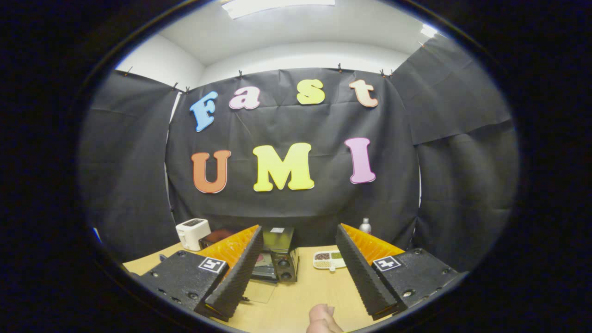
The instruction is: Open the electric oven with the left hand, put the food in, and close the electric oven.
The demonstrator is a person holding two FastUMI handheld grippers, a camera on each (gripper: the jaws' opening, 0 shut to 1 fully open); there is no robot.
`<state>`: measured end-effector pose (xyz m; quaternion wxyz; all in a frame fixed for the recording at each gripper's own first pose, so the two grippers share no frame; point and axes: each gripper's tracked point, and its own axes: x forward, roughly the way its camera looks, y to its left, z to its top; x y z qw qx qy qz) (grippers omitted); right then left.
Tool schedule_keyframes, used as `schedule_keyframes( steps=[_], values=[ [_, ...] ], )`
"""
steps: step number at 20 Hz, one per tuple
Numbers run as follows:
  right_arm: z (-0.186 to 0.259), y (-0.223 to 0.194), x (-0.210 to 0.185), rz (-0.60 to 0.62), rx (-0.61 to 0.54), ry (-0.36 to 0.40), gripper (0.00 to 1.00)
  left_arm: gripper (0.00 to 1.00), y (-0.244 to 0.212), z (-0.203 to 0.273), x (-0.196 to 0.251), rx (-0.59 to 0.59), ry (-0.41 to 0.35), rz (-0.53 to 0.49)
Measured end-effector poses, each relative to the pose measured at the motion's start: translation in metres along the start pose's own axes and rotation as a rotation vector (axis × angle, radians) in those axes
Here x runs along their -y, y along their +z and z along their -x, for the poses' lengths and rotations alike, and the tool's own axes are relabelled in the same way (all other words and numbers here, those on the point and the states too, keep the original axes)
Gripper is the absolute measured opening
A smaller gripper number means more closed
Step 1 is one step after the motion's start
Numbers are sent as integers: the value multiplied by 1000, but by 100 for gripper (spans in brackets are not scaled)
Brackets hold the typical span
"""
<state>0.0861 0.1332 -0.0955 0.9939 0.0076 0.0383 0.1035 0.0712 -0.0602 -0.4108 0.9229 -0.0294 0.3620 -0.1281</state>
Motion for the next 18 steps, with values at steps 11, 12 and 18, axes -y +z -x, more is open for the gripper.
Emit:
schedule_keyframes(
  steps=[11,12,18],
  values=[
    [46,10,41,26,38,-25,96,94,6,-30,2,-64,38,24],
    [49,10,43,27,38,-28,96,95,8,-28,2,-61,42,19],
    [70,13,56,45,34,-49,96,95,44,-15,4,-2,60,1]
  ],
)
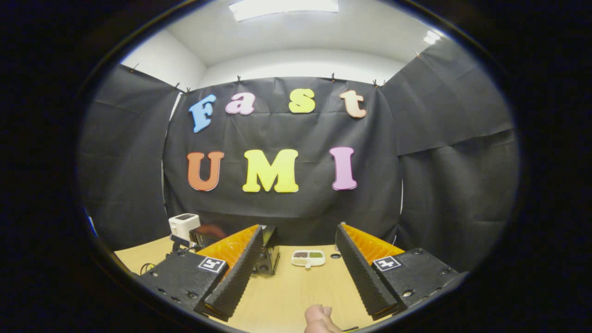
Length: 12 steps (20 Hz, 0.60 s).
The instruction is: Open the electric oven with the left hand, put the food in, and close the electric oven.
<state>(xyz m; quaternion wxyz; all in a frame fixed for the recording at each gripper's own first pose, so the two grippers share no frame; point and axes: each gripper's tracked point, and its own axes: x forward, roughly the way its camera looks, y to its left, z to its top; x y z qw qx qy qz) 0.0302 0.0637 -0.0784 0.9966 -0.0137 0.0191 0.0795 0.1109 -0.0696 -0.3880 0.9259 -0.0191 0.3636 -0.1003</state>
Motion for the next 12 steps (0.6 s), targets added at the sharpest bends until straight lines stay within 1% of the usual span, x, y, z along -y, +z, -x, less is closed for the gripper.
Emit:
schedule_keyframes(
  steps=[4,6,8,9,11,12],
  values=[
    [17,11,13,26,15,-31,96,95,47,1,6,77,-32,16],
    [28,18,20,34,26,-44,96,96,73,-2,-6,116,13,-3],
    [39,25,27,40,41,-63,96,96,97,-5,-9,161,30,-24],
    [45,28,31,41,48,-73,96,96,111,-1,-12,203,44,-33],
    [55,29,36,42,56,-86,96,96,135,11,-11,290,44,-29],
    [57,27,38,39,56,-90,96,96,140,22,-10,316,40,-8]
  ],
)
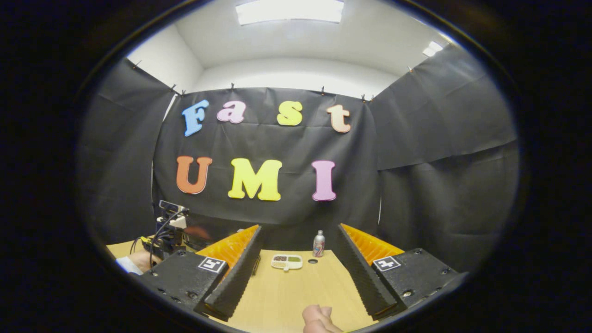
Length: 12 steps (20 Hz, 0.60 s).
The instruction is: Open the electric oven with the left hand, put the food in, and close the electric oven.
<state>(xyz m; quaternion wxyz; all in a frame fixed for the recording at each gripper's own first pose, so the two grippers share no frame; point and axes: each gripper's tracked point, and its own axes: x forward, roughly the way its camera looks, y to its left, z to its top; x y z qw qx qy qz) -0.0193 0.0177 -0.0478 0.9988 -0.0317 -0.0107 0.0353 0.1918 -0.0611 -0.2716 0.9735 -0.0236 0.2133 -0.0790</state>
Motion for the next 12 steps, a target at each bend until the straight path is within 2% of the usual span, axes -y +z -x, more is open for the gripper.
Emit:
schedule_keyframes(
  steps=[3,6,12],
  values=[
    [13,3,10,-5,3,-17,96,95,26,44,3,75,19,46],
    [20,2,16,-13,0,-37,96,96,59,104,10,185,17,35],
    [34,0,20,-48,-22,-55,96,95,87,229,17,278,49,-4]
  ],
)
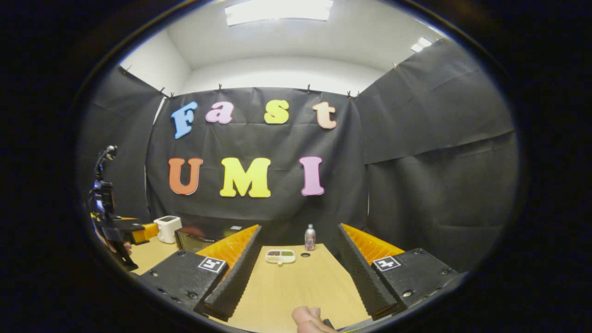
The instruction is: Open the electric oven with the left hand, put the food in, and close the electric oven.
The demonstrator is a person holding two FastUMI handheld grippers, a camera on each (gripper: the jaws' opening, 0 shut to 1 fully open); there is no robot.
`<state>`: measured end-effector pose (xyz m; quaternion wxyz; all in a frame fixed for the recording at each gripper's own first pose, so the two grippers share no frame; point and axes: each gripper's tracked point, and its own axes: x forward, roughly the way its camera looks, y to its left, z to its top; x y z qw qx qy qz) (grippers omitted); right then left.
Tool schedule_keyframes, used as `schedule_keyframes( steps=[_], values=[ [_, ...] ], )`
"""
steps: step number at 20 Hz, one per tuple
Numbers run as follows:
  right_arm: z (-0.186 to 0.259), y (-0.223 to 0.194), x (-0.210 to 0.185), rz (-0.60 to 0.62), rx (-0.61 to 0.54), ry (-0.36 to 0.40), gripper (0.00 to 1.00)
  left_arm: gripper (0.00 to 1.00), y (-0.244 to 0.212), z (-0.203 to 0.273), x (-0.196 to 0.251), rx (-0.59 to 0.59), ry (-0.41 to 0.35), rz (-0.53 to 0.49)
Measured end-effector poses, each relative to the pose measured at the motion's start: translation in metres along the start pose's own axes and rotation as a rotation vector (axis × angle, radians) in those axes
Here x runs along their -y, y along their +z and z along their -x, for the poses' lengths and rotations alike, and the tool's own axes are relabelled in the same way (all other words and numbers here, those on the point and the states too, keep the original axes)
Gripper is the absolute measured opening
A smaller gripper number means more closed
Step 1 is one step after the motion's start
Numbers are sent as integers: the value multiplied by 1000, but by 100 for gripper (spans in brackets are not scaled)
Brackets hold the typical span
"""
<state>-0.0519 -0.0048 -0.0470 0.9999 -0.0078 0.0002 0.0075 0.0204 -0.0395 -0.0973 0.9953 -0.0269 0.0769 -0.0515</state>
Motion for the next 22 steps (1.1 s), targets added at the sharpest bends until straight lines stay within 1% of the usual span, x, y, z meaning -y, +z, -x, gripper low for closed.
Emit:
schedule_keyframes(
  steps=[3,5,6,9,11,13,15,20,22],
  values=[
    [10,1,-5,3,6,16,96,95,18,52,-2,56,13,-6],
    [18,-1,-12,1,12,38,96,95,22,82,6,83,-18,-1],
    [20,-2,-17,3,15,51,96,95,24,95,4,98,-20,-2],
    [29,-3,-23,20,20,70,96,95,29,125,-10,135,11,-21],
    [33,-5,-27,25,29,72,96,95,33,135,-14,164,25,-11],
    [37,-7,-32,14,31,79,96,95,32,143,-11,166,6,11],
    [37,-14,-36,12,11,87,96,95,26,137,-20,160,-19,13],
    [35,-15,-40,0,4,104,96,95,23,133,-23,163,-15,-55],
    [34,-15,-36,5,12,96,96,95,21,134,-19,164,-20,-63]
  ],
)
